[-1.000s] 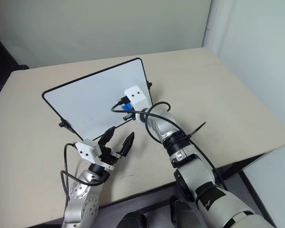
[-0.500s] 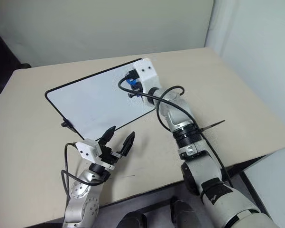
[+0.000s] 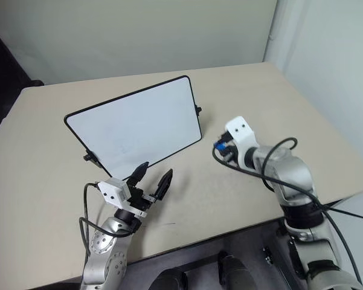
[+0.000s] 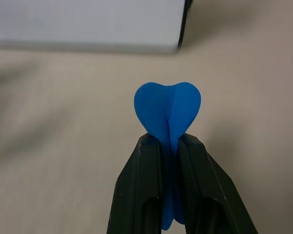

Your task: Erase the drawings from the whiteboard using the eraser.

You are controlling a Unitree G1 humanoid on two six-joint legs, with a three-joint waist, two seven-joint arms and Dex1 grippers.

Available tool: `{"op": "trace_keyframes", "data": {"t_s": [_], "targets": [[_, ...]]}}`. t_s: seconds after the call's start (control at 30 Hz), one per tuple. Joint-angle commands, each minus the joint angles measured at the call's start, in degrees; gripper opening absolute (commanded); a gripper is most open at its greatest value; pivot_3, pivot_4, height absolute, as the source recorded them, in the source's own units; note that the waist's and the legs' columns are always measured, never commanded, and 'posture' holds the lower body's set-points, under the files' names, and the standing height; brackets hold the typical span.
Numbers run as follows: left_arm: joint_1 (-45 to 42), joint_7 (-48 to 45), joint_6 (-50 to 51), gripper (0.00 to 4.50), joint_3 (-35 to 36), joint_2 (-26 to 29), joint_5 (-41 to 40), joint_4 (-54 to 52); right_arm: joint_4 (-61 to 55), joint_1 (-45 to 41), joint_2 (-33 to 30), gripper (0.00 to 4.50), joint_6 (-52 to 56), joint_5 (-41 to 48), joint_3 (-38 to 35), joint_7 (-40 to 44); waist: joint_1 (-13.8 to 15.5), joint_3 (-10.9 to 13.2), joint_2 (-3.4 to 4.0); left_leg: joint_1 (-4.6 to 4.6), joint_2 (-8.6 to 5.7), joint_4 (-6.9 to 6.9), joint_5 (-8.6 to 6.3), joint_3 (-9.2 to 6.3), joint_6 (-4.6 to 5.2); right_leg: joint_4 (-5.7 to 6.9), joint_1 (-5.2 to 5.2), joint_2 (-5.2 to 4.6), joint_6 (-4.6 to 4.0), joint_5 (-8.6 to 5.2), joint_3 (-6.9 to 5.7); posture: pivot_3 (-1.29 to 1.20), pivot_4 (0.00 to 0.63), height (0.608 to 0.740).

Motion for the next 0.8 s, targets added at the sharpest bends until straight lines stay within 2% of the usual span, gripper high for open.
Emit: {"op": "trace_keyframes", "data": {"t_s": [0.03,0.13,0.23,0.4,0.43,0.63,0.8], "targets": [[-1.3,-1.1,-0.8,4.5,-0.6,0.0,0.1,0.3,-3.3,3.6,-1.1,0.56,-1.5,2.0,2.1,1.5,-0.1,0.0,0.02,0.17,-0.07,-0.01,-0.04,0.0,0.07,-0.04,0.21,0.01,0.02,0.01,-0.01,0.0,0.15,0.74],[-2.1,-1.7,-0.7,4.5,-0.8,0.0,0.0,1.1,-2.3,6.1,-0.8,1.49,-5.6,2.1,1.8,1.4,-0.2,0.1,0.12,0.63,-0.34,-0.01,-0.11,-0.22,0.25,-0.2,0.73,0.02,0.16,-0.06,0.01,0.0,0.15,0.74],[-2.6,-1.8,-0.7,4.5,-0.9,-0.1,0.1,1.6,-1.8,7.4,-1.6,2.58,-7.9,2.2,1.1,1.4,-0.2,0.1,0.16,0.55,-0.55,-0.02,0.01,-0.62,0.46,-1.0,0.93,0.07,0.27,-0.05,-0.04,0.0,0.15,0.74],[-3.1,-2.0,-0.6,4.5,-1.0,-0.2,0.1,2.1,-1.8,8.8,-2.4,4.35,-11.5,2.0,-1.1,0.9,-0.3,0.1,0.17,0.56,-0.7,0.01,0.01,-0.66,0.46,-1.46,1.15,-0.02,0.46,-0.07,0.05,0.0,0.15,0.74],[-3.2,-2.0,-0.6,4.5,-1.1,-0.3,0.1,2.2,-2.0,9.2,-2.6,4.47,-13.2,1.8,-1.6,0.9,-0.2,0.1,0.18,0.5,-0.69,0.01,0.0,-0.66,0.47,-1.58,1.16,-0.03,0.56,-0.01,0.06,0.0,0.15,0.74],[-4.0,-2.0,-0.9,4.5,-1.4,-0.9,0.4,3.2,-5.4,11.9,1.7,4.47,-24.1,7.4,-10.6,2.1,0.1,0.1,0.25,0.37,-0.72,0.01,-0.52,-0.61,0.93,-1.79,1.13,-0.13,0.96,0.32,0.15,0.0,0.15,0.74],[-4.2,-2.0,-1.0,4.5,-1.3,-0.8,0.3,3.2,-7.4,14.5,7.9,4.47,-32.9,11.4,-12.0,2.7,0.5,0.1,0.29,0.38,-0.66,-0.15,-0.77,-0.6,0.99,-1.74,0.88,-0.06,0.71,0.07,0.13,0.0,0.15,0.74]]}}
